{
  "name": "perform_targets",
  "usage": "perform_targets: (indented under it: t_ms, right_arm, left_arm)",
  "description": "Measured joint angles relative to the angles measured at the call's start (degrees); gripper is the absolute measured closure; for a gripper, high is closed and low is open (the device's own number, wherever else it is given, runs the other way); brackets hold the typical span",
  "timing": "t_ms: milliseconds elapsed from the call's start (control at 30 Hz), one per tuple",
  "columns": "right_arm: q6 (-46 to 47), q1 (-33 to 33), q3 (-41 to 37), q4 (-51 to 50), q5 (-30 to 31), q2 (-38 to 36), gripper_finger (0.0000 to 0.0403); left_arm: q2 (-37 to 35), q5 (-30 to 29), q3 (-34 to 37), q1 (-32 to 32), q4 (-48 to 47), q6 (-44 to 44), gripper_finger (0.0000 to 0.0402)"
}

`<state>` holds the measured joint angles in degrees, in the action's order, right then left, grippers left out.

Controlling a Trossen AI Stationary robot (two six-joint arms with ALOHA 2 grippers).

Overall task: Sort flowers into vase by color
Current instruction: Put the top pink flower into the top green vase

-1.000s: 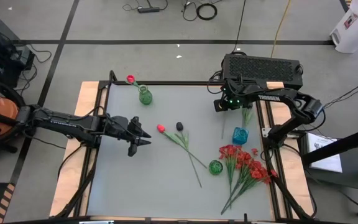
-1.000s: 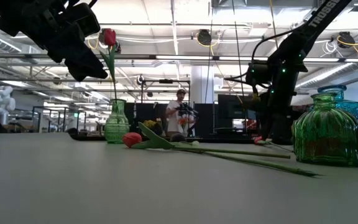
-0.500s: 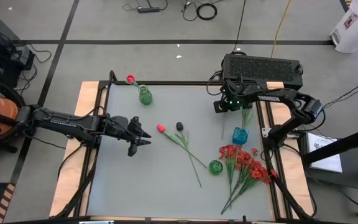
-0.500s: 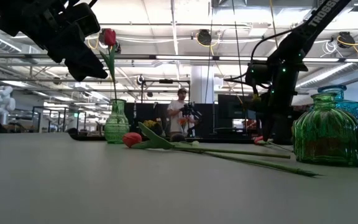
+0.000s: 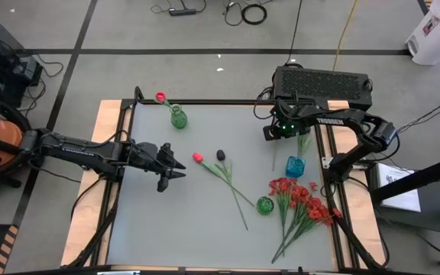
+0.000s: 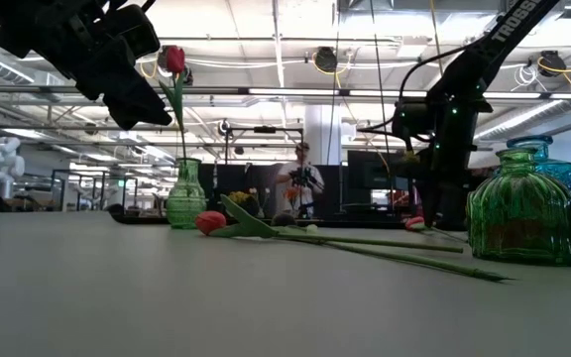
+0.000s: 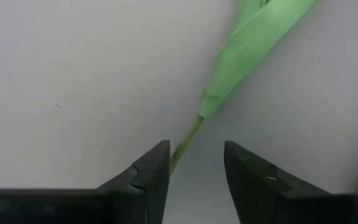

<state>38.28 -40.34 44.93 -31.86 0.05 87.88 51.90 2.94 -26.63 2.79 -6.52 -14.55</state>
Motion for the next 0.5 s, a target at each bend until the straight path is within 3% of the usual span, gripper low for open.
perform_targets:
  t_ms: [500]
  right_arm:
    - [-1.47,1.55,0.00,0.41,-2.00,0.00,0.0298]
  left_arm:
    - [0.00,0.00,0.00,0.00,0.00,-0.02,0.0257]
